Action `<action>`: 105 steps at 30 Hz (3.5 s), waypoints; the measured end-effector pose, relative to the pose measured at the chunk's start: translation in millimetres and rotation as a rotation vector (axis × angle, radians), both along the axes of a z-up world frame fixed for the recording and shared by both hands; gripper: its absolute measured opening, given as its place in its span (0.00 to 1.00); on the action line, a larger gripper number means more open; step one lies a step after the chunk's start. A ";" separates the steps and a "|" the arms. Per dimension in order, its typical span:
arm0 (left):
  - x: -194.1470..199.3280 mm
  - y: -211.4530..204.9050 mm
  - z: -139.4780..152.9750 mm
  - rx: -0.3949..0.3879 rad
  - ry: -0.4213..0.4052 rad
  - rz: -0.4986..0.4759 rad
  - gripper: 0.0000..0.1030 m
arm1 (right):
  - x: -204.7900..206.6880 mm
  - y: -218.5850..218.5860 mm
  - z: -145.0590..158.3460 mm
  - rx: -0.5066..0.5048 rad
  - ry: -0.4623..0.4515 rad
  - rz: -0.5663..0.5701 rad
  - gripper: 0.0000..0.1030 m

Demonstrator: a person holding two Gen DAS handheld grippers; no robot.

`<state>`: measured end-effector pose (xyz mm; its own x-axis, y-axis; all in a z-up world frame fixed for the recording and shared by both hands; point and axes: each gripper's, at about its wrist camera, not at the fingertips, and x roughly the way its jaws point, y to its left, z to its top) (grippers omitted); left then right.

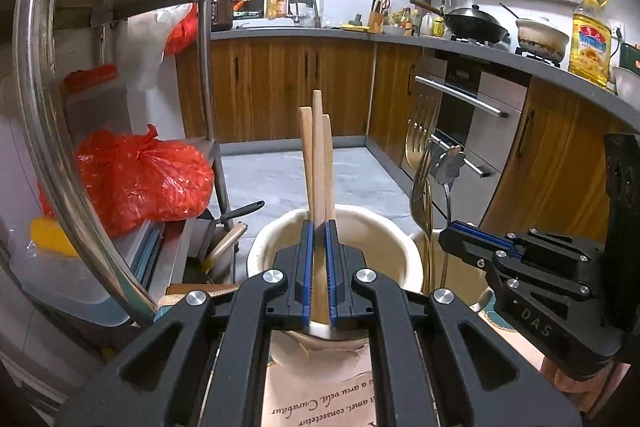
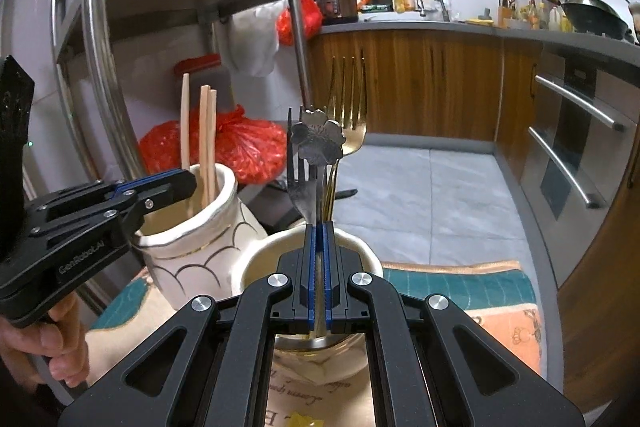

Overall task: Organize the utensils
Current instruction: 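Open the left tool dropping the chopstick while the right tool releases the spoon, then move both open tools back down over the remaining utensils, then grasp a chopstick with the left tool while the right tool grasps a yellow plastic spoon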

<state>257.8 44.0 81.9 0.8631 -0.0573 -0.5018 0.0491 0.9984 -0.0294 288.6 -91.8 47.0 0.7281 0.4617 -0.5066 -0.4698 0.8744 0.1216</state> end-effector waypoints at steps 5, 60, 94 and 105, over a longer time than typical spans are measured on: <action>-0.3 0.2 1.4 0.002 0.000 0.000 0.07 | 0.4 -0.4 0.8 0.002 0.005 -0.002 0.04; -103.6 -67.8 -99.0 0.101 0.342 -0.195 0.42 | -97.4 -39.8 -72.0 -0.193 0.353 0.183 0.25; -52.3 -43.3 -92.8 0.125 0.766 -0.331 0.12 | -64.4 -11.2 -70.0 -0.561 0.636 0.285 0.16; -27.5 -32.9 -90.4 0.089 0.842 -0.340 0.05 | -63.5 10.4 -70.4 -0.624 0.641 0.283 0.11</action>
